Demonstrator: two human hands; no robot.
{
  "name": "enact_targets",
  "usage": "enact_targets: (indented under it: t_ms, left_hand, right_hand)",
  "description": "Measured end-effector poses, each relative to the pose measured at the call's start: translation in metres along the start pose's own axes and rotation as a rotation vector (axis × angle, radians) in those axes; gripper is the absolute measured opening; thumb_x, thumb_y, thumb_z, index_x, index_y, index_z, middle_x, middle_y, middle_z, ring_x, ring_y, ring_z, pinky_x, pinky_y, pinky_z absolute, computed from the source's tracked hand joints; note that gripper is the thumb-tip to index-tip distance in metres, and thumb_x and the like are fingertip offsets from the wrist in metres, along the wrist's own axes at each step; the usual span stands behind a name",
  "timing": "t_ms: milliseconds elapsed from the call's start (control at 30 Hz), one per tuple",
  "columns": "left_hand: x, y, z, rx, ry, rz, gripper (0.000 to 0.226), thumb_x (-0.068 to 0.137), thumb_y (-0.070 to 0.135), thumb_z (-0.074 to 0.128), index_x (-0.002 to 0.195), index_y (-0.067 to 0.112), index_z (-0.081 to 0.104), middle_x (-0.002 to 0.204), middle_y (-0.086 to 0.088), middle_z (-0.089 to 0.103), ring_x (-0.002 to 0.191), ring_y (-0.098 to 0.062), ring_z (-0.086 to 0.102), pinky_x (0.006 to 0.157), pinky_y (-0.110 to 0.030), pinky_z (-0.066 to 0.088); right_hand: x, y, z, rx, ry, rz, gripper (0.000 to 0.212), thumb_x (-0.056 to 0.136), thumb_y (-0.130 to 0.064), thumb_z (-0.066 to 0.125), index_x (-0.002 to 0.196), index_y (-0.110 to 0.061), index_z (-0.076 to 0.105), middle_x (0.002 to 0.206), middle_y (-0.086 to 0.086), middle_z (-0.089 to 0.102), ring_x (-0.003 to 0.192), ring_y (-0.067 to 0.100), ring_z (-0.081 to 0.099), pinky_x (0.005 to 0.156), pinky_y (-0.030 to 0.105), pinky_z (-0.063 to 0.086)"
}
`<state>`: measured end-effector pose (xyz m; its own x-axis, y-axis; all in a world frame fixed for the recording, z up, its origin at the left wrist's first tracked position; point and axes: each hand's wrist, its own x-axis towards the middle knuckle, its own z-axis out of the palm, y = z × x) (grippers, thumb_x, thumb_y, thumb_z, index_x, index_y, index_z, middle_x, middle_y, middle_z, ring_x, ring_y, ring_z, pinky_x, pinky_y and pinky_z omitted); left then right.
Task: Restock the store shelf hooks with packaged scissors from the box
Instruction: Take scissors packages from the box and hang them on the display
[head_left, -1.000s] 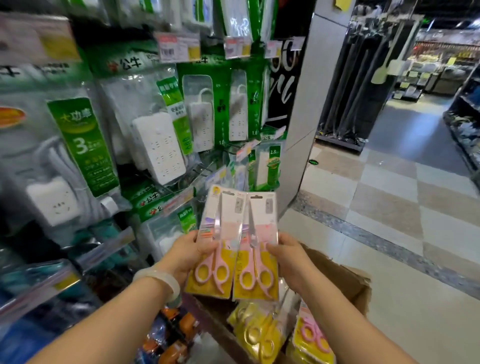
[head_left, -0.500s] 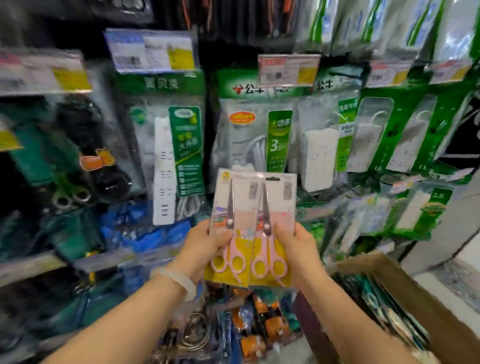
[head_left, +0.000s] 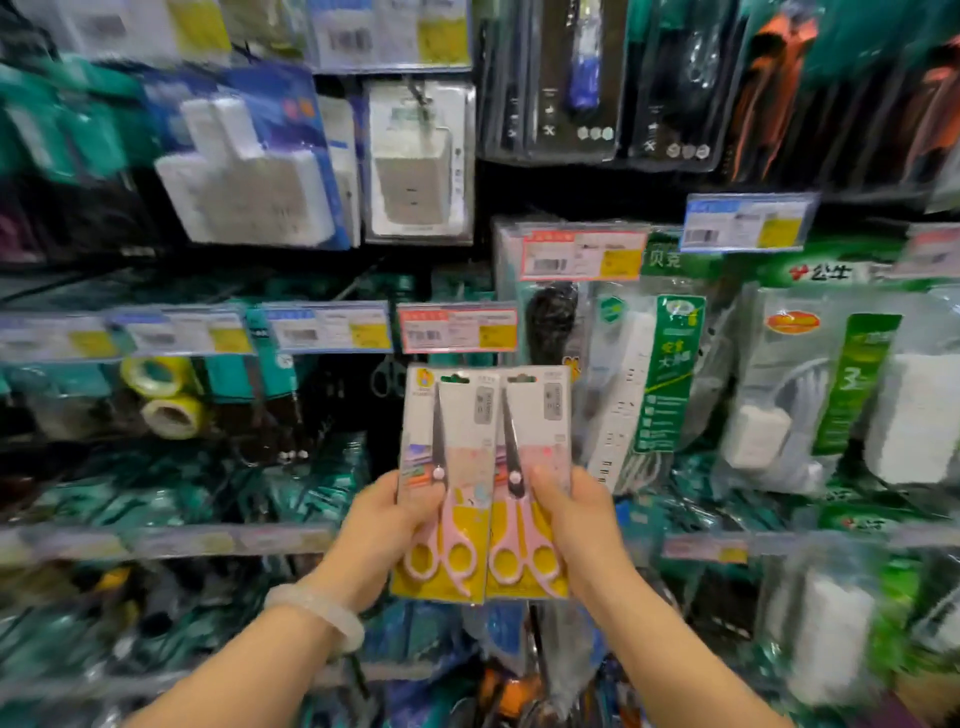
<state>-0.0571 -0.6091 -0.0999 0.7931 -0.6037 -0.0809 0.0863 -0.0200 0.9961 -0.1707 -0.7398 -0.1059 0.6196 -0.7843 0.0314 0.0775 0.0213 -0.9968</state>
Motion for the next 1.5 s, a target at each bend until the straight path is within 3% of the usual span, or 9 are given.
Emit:
enact_targets:
  t_ms: [167, 300, 567, 767, 933, 1067, 1200, 1300, 1500]
  left_hand:
    - [0.003, 0.001, -0.057, -0.04, 0.086, -0.043, 0.017, 0.089, 0.009, 0.059, 0.105, 0.005, 0.065, 0.1, -0.019, 0.071, 0.095, -0.036, 0.067, 0.089, -0.054, 0.052]
    - [0.008, 0.006, -0.075, -0.048, 0.06, -0.043, 0.017, 0.092, 0.012, 0.056, 0.107, 0.009, 0.064, 0.1, -0.015, 0.072, 0.094, -0.034, 0.068, 0.089, -0.053, 0.052]
    - [0.014, 0.009, -0.077, -0.051, 0.012, -0.042, 0.018, 0.091, 0.011, 0.057, 0.108, 0.007, 0.062, 0.1, -0.015, 0.072, 0.093, -0.033, 0.069, 0.089, -0.052, 0.052]
    - [0.017, 0.011, -0.068, -0.066, -0.001, -0.017, 0.017, 0.091, 0.008, 0.056, 0.107, 0.007, 0.062, 0.099, -0.015, 0.072, 0.093, -0.033, 0.069, 0.088, -0.049, 0.053]
    - [0.016, 0.012, -0.065, -0.056, 0.002, 0.008, 0.015, 0.091, 0.01, 0.056, 0.104, 0.01, 0.062, 0.095, -0.012, 0.074, 0.088, -0.029, 0.07, 0.08, -0.043, 0.056]
    - [0.013, 0.013, -0.065, -0.069, 0.006, 0.012, 0.015, 0.092, 0.008, 0.054, 0.104, 0.009, 0.063, 0.096, -0.014, 0.073, 0.088, -0.03, 0.07, 0.079, -0.041, 0.056]
    - [0.012, 0.012, -0.065, -0.086, 0.032, -0.002, 0.017, 0.092, 0.008, 0.054, 0.107, 0.007, 0.062, 0.1, -0.016, 0.072, 0.093, -0.034, 0.068, 0.087, -0.048, 0.053]
    - [0.011, 0.013, -0.063, -0.087, 0.038, -0.001, 0.018, 0.092, 0.009, 0.054, 0.108, 0.007, 0.062, 0.101, -0.015, 0.072, 0.093, -0.033, 0.069, 0.086, -0.048, 0.053]
    - [0.01, 0.015, -0.06, -0.11, 0.061, 0.003, 0.019, 0.092, 0.008, 0.054, 0.109, 0.008, 0.062, 0.103, -0.015, 0.071, 0.095, -0.031, 0.068, 0.087, -0.047, 0.053]
  right_hand:
    - [0.006, -0.007, 0.062, 0.007, 0.003, 0.02, 0.017, 0.084, -0.03, 0.063, 0.081, -0.014, 0.065, 0.099, 0.018, 0.07, 0.091, 0.028, 0.066, 0.086, 0.049, 0.053]
    - [0.017, -0.032, 0.08, -0.01, -0.005, -0.094, 0.011, 0.089, -0.019, 0.059, 0.078, -0.018, 0.063, 0.082, 0.004, 0.068, 0.073, 0.015, 0.06, 0.065, 0.026, 0.05]
    - [0.02, -0.035, 0.079, 0.015, 0.081, -0.095, 0.011, 0.087, -0.028, 0.062, 0.082, -0.018, 0.065, 0.096, 0.015, 0.071, 0.092, 0.033, 0.067, 0.087, 0.047, 0.054]
    - [0.021, -0.042, 0.07, 0.047, 0.09, -0.066, 0.015, 0.083, -0.032, 0.065, 0.08, -0.018, 0.066, 0.103, 0.026, 0.065, 0.104, 0.047, 0.057, 0.087, 0.063, 0.047]
    - [0.024, -0.044, 0.066, 0.003, 0.051, -0.083, 0.013, 0.087, -0.025, 0.061, 0.086, -0.012, 0.063, 0.097, 0.022, 0.069, 0.095, 0.039, 0.065, 0.087, 0.054, 0.051]
    - [0.027, -0.043, 0.062, -0.038, 0.045, -0.136, 0.01, 0.089, -0.023, 0.058, 0.086, -0.015, 0.063, 0.093, 0.016, 0.07, 0.084, 0.027, 0.065, 0.077, 0.041, 0.053]
    - [0.029, -0.039, 0.065, -0.067, 0.028, -0.142, 0.011, 0.088, -0.023, 0.058, 0.082, -0.014, 0.062, 0.089, 0.018, 0.069, 0.084, 0.032, 0.066, 0.079, 0.046, 0.053]
    - [0.028, -0.037, 0.069, -0.031, 0.023, -0.138, 0.012, 0.089, -0.023, 0.058, 0.08, -0.015, 0.06, 0.082, 0.009, 0.069, 0.077, 0.024, 0.065, 0.071, 0.037, 0.052]
    - [0.029, -0.032, 0.067, 0.036, 0.027, -0.132, 0.01, 0.089, -0.024, 0.06, 0.085, -0.015, 0.063, 0.09, 0.014, 0.07, 0.084, 0.027, 0.067, 0.076, 0.041, 0.054]
